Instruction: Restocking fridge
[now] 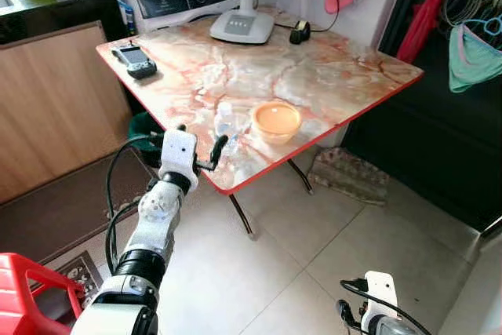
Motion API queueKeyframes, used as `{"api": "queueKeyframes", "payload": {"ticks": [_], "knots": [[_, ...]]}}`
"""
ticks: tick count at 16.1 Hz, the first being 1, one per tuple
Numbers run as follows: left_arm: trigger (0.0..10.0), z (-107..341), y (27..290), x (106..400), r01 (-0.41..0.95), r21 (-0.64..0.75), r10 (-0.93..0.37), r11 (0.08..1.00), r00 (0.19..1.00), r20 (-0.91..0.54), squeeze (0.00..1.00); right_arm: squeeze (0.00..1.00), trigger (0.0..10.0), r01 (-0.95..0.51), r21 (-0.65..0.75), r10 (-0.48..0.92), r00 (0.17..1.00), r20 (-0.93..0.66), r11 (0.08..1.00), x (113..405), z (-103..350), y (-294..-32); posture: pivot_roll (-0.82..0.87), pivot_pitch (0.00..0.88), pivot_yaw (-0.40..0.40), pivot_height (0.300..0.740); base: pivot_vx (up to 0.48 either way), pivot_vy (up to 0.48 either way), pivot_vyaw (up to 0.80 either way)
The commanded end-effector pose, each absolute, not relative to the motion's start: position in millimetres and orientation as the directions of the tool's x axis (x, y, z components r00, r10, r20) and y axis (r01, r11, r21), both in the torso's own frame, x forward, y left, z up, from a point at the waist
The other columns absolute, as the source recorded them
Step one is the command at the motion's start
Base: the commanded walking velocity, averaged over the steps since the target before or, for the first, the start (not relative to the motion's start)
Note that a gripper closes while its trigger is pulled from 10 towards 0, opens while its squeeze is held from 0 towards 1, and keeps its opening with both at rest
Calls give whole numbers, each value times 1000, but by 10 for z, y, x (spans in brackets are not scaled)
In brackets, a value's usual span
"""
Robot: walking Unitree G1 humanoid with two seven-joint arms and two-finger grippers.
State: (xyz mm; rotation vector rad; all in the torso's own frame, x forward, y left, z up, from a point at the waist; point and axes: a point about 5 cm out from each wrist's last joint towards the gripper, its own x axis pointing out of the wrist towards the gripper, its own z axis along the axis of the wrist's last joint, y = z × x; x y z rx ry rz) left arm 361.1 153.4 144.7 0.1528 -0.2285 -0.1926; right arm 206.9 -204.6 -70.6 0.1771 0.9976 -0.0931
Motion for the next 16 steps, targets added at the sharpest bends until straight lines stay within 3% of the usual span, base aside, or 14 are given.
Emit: {"api": "queueKeyframes", "payload": {"ticks": [1, 16], "knots": [[10000, 1582, 1537, 3631, 152, 172, -194, 973, 946, 261, 0, 0, 10000, 154, 98, 0, 539, -842, 983, 2080, -696, -2066, 144, 7, -42, 740, 0, 0, 0], [10000, 1754, 1460, 3641, 172, 170, -218, 970, 926, 309, 0, 0, 10000, 138, 105, 15, 533, -846, 985, 2060, -708, -2050, 145, 0, -35, 740, 0, 0, 0]]}}
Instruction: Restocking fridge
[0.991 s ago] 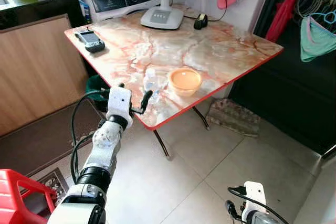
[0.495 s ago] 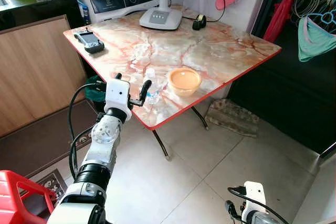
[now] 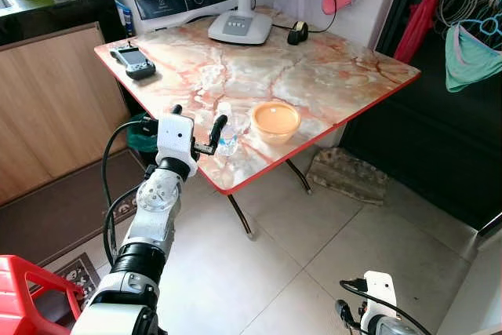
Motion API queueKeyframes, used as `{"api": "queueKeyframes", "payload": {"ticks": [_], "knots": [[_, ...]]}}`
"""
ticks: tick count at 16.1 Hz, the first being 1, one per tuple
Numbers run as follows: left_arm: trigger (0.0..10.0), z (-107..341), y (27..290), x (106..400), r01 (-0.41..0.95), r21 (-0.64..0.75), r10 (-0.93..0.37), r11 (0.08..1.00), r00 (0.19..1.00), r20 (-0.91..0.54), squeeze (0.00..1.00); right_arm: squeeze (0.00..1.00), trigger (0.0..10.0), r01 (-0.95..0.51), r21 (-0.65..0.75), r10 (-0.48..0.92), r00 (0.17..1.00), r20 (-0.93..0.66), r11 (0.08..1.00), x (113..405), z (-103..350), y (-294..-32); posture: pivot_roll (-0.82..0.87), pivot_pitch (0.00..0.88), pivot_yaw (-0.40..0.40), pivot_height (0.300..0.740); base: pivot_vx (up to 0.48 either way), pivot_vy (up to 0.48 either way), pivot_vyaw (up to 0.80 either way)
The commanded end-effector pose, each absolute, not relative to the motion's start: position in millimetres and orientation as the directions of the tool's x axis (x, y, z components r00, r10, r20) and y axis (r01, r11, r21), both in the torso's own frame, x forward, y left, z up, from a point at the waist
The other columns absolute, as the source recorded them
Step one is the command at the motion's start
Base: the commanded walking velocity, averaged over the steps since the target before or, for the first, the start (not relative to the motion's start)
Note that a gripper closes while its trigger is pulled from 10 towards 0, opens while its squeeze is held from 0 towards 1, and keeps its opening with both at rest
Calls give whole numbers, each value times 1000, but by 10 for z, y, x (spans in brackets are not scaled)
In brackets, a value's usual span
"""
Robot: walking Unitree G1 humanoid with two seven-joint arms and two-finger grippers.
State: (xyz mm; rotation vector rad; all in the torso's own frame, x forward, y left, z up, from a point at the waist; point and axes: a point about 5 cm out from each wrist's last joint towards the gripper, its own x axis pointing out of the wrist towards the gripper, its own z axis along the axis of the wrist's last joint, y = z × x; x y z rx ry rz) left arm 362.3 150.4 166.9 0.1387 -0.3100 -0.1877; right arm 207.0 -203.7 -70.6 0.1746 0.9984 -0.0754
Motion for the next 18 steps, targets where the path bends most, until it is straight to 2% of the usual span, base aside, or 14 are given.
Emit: {"api": "queueKeyframes", "payload": {"ticks": [1, 5, 18], "knots": [[10000, 1757, 1451, 3640, 177, 170, -223, 969, 925, 308, 0, 0, 10000, 137, 106, 16, 533, -846, 985, 2060, -709, -2048, 144, 0, -33, 740, 0, 0, 0], [10000, 1755, 1436, 3644, 174, 182, -224, 968, 926, 305, 0, 0, 10000, 130, 104, 19, 534, -846, 986, 2071, -703, -2048, 147, 0, -39, 740, 0, 0, 0], [10000, 1828, 1451, 3654, 150, 189, -207, 970, 921, 330, 0, 0, 10000, 115, 95, 19, 535, -845, 989, 2085, -693, -2055, 144, 8, -37, 740, 295, 0, 0]]}}
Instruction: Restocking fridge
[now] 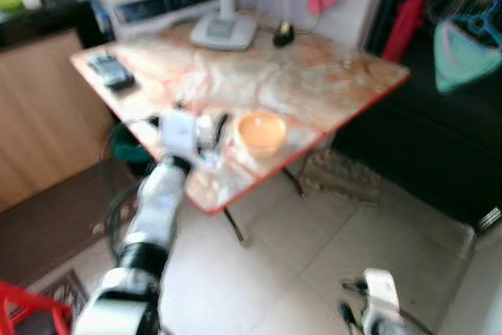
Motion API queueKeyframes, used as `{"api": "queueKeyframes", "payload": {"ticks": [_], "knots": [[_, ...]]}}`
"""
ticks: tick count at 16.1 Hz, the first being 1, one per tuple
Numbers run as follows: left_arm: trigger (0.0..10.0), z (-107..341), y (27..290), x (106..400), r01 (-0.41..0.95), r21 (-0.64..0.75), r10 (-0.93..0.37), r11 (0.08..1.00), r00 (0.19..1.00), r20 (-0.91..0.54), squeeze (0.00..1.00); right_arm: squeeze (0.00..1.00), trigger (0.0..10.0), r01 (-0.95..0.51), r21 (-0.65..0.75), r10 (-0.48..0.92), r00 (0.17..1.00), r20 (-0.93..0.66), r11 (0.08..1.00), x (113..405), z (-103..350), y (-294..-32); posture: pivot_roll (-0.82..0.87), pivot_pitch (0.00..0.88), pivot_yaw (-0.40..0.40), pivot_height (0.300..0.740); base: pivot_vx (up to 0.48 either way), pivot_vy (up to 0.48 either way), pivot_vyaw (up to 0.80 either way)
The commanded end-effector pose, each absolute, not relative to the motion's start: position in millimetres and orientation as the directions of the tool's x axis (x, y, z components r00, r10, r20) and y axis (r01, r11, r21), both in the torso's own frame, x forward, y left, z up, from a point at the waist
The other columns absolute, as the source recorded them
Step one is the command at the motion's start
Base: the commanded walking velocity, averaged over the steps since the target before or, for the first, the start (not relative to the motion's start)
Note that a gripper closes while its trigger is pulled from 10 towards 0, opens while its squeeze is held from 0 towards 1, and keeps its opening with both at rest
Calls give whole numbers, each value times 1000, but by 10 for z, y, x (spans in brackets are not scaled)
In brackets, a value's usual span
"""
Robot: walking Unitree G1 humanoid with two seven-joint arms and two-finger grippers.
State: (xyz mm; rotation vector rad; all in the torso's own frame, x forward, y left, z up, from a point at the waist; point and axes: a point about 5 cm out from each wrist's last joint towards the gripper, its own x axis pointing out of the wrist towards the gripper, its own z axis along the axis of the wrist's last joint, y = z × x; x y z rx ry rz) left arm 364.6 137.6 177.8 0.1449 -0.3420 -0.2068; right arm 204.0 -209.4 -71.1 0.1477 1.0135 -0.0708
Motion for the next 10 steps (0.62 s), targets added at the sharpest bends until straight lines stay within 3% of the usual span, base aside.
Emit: {"api": "queueKeyframes", "payload": {"ticks": [1, 7, 10], "knots": [[10000, 1833, 1456, 3655, 147, 187, -203, 971, 921, 332, 0, 0, 10000, 116, 97, 20, 535, -845, 989, 2086, -693, -2052, 144, 8, -38, 740, 315, 0, 0], [10000, 1902, 1474, 3656, 126, 187, -187, 974, 915, 357, 0, 0, 10000, 94, 89, 24, 541, -841, 992, 2094, -687, -2056, 142, 10, -38, 740, 316, 0, 0], [10000, 1935, 1480, 3656, 114, 186, -177, 976, 912, 369, 0, 0, 10000, 81, 81, 24, 544, -839, 993, 2103, -681, -2058, 145, 9, -40, 740, 315, 0, 683]]}}
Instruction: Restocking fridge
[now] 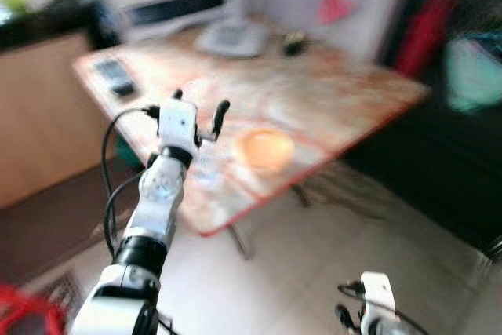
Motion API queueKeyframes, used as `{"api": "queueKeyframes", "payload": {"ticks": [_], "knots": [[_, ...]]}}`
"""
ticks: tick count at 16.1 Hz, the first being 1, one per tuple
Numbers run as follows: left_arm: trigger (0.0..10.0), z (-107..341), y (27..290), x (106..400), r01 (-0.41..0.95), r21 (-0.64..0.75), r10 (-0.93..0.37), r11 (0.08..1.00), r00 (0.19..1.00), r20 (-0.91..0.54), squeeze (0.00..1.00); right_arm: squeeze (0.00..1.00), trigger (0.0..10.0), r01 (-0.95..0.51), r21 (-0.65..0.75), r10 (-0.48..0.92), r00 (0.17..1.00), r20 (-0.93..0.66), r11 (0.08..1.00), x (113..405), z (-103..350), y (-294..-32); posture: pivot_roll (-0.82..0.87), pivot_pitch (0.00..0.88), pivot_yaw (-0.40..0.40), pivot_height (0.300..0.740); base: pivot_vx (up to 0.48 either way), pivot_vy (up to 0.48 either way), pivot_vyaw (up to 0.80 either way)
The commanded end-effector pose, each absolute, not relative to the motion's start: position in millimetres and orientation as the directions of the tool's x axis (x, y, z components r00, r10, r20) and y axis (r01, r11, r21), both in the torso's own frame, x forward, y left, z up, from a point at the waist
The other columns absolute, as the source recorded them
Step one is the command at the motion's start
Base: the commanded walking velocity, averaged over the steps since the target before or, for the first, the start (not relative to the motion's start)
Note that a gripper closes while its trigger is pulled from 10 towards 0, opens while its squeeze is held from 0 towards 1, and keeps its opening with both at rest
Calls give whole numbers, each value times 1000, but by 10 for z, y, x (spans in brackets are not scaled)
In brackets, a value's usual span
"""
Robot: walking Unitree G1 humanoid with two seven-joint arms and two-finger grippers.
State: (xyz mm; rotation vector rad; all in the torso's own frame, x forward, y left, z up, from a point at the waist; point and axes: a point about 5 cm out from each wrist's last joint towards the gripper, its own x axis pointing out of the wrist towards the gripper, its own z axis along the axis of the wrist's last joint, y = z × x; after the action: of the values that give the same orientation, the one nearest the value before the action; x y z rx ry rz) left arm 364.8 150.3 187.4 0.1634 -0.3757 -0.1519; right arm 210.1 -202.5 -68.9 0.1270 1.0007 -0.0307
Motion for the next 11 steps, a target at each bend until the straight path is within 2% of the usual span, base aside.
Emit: {"api": "queueKeyframes", "payload": {"ticks": [1, 4, 9, 11], "knots": [[10000, 1937, 1480, 3655, 112, 186, -175, 976, 912, 370, 0, 0, 10000, 83, 83, 25, 544, -839, 993, 2102, -682, -2058, 145, 9, -40, 740, 315, 0, 800], [10000, 1946, 1488, 3654, 103, 191, -170, 976, 912, 373, 0, 0, 10000, 85, 87, 27, 546, -837, 993, 2103, -681, -2054, 146, 11, -39, 740, 299, 0, 800], [10000, 2066, 1275, 3610, 295, 220, -358, 930, 860, 362, 0, 0, 10000, 109, 97, 22, 544, -839, 989, 2098, -686, -2051, 146, 11, -39, 740, 0, 0, 0], [10000, 2147, 1255, 3630, 320, 233, -385, 918, 860, 336, 0, 0, 10000, 108, 98, 24, 543, -839, 989, 2095, -688, -2049, 147, 11, -37, 740, 0, 0, 0]]}}
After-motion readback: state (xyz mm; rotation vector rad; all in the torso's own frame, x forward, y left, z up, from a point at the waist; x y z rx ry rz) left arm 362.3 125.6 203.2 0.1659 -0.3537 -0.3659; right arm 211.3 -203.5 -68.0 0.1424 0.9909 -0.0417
